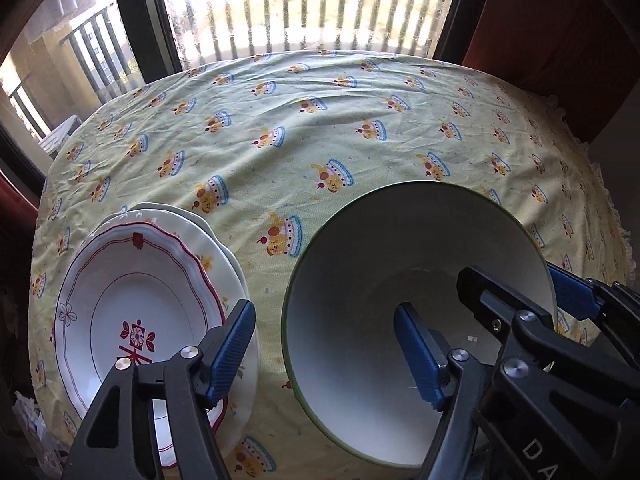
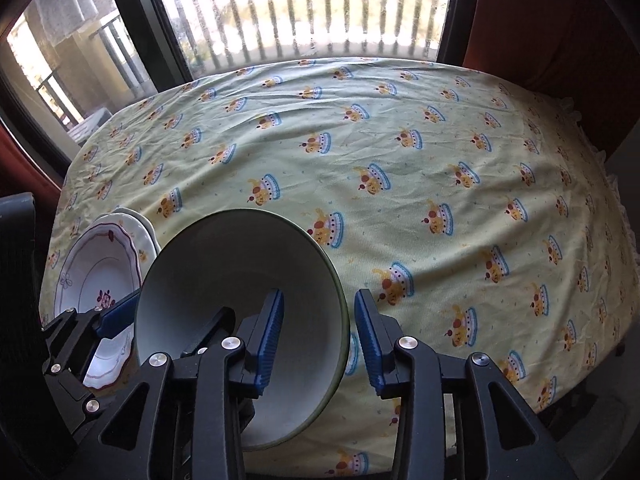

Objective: Organize plates and bowls
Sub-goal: 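Carry the nested bowls over the plate stack with both grippers, tilting them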

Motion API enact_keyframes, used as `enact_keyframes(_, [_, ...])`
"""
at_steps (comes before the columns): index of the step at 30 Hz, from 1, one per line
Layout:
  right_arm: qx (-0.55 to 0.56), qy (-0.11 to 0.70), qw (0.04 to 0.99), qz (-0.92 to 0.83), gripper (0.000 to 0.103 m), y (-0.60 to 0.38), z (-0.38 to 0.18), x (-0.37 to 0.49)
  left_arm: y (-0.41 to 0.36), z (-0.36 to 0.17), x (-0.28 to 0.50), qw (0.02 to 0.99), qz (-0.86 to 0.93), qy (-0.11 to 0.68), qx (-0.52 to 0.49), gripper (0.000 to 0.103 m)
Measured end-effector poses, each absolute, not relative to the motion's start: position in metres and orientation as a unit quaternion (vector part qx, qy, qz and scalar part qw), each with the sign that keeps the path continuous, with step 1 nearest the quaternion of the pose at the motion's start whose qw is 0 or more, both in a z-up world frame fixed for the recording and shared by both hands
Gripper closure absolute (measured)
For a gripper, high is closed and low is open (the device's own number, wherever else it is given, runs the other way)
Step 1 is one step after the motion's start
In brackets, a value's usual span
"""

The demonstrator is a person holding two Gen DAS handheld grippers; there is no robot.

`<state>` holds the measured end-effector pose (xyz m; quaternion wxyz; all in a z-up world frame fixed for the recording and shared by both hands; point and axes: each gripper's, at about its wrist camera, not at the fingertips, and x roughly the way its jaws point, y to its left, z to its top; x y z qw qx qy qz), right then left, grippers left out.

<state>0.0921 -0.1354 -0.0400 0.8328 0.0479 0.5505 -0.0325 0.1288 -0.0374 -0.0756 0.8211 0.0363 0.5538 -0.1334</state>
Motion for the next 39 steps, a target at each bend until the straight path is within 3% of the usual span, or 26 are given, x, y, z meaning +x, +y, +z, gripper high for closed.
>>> enact_keyframes(3, [0.066, 0.548, 0.832, -0.059, 0.043, -0.133, -0.037, 0.09, -0.031, -0.077, 0.135, 0.812, -0.162, 0.56, 0.028, 0.023])
enact_keyframes(12, [0.088, 0.554, 0.817, -0.133, 0.034, -0.128, -0.034, 0.089, -0.03, -0.091, 0.147, 0.766, -0.254, 0.591, -0.01, 0.026])
enact_keyframes(16, [0.092, 0.563, 0.806, -0.158, 0.033, -0.128, -0.038, 0.088, -0.034, -0.099, 0.15, 0.751, -0.269, 0.603, -0.013, 0.029])
enact_keyframes(18, [0.095, 0.569, 0.801, -0.163, 0.033, -0.128, -0.041, 0.088, -0.036, -0.104, 0.151, 0.744, -0.273, 0.61, -0.015, 0.041])
enact_keyframes(21, [0.098, 0.576, 0.795, -0.164, 0.033, -0.129, -0.046, 0.089, -0.036, -0.103, 0.15, 0.745, -0.277, 0.606, -0.022, 0.046])
enact_keyframes(39, [0.146, 0.593, 0.79, -0.05, 0.033, -0.158, -0.071, 0.115, -0.041, -0.099, 0.154, 0.756, -0.189, 0.624, -0.056, 0.042])
